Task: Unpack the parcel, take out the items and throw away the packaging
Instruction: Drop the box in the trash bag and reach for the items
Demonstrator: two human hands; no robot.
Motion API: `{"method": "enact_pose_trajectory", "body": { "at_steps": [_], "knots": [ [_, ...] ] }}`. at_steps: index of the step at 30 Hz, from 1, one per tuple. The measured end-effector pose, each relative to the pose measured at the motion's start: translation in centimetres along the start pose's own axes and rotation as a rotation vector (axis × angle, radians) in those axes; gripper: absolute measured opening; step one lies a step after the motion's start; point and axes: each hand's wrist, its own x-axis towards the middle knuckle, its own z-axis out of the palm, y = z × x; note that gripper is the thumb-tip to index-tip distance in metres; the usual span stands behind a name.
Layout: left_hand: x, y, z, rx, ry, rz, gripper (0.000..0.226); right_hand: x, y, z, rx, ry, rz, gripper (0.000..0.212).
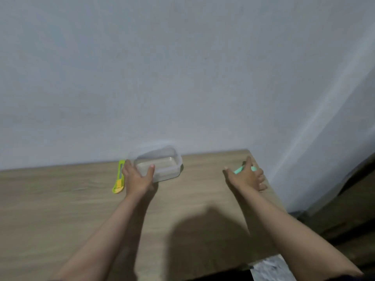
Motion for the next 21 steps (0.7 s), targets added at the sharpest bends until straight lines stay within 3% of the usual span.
{"method": "enact_pose_trajectory", "body": {
  "at_steps": [2, 7, 11, 13, 17, 21],
  "knots": [
    [0.6, -0.2, 0.3, 0.009, -0.014, 0.016, 0.09, 0.9, -0.5, 1.5, -0.103, -0.001, 0.009, 0.08],
    [1.8, -0.4, 0.3, 0.051, -0.061, 0.037, 0.09, 1.1, -1.5, 3.2, -0.183, 0.027, -0.108, 0.033],
    [1.8, -0.2, 0.1, 0.07, -0.08, 0.057, 0.09, 0.6, -2.0, 3.3, -0.209, -0.029, -0.332, 0.033],
    [1.9, -0.2, 0.0, 0.071, -0.087, 0.064, 0.09, 0.1, -2.3, 3.1, -0.11, -0.103, -0.385, 0.037],
    [2.4, -0.3, -0.3, 0.063, -0.121, 0.071, 0.092, -1.9, -4.7, 2.2, 0.309, -0.173, -0.446, 0.04],
    [2.6, -0.4, -0.4, 0.042, -0.134, 0.071, 0.094, -3.9, -9.5, 0.9, 0.582, -0.288, -0.717, 0.043]
  ]
}}
